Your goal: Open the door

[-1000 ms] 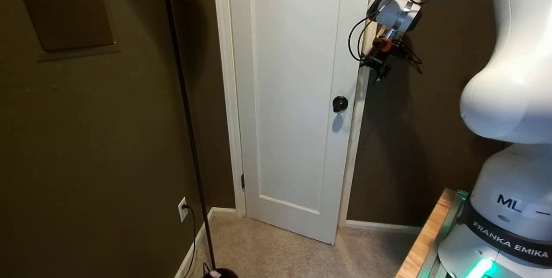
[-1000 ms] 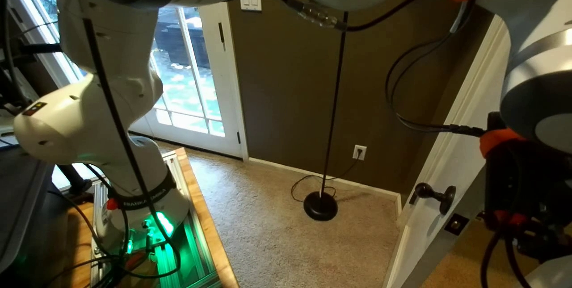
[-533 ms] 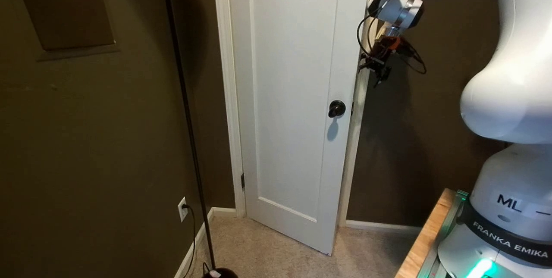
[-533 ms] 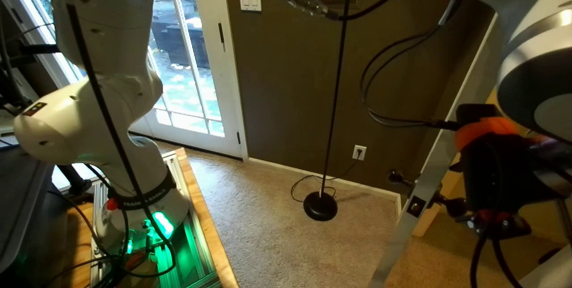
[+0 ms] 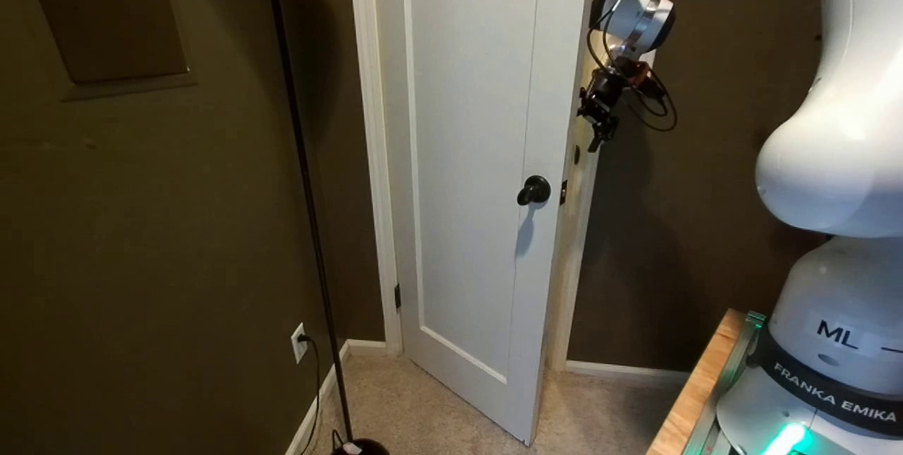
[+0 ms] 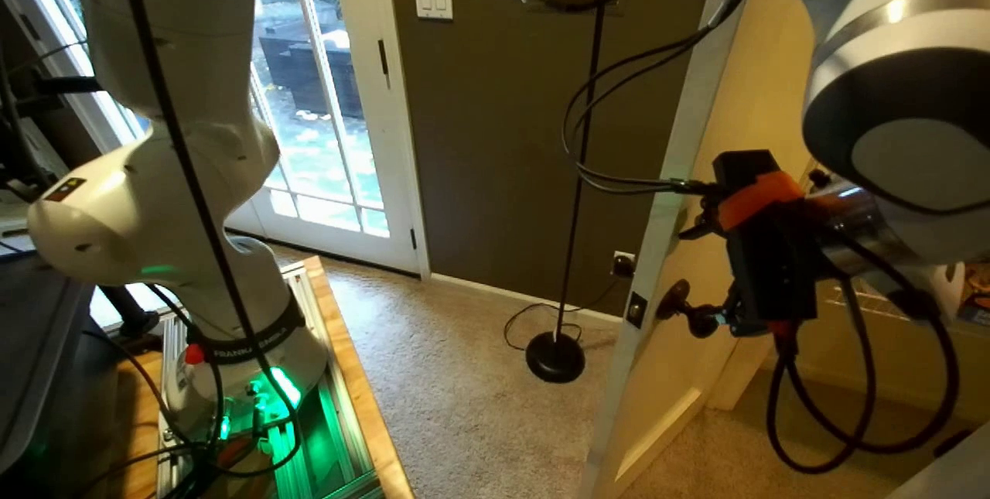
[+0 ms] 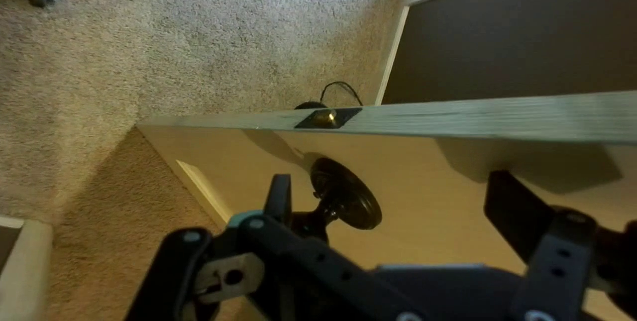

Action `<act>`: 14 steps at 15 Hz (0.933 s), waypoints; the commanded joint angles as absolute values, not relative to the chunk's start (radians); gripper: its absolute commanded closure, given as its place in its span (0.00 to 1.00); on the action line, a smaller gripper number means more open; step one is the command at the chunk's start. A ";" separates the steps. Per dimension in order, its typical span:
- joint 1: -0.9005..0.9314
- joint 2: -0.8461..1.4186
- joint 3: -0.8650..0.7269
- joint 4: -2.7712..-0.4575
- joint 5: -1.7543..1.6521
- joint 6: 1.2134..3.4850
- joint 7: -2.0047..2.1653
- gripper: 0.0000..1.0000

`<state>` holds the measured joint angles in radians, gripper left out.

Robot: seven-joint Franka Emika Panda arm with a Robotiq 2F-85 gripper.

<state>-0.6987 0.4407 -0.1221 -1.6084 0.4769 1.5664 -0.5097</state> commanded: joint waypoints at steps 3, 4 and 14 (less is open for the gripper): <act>-0.636 0.327 -0.110 -1.773 0.582 1.532 -0.642 0.00; -0.619 0.311 -0.110 -1.798 0.598 1.523 -0.659 0.00; -0.381 0.133 -0.153 -2.055 0.698 1.664 -0.656 0.00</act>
<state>-0.4333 0.2286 -0.1180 -1.9601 0.6234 1.5320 -0.6773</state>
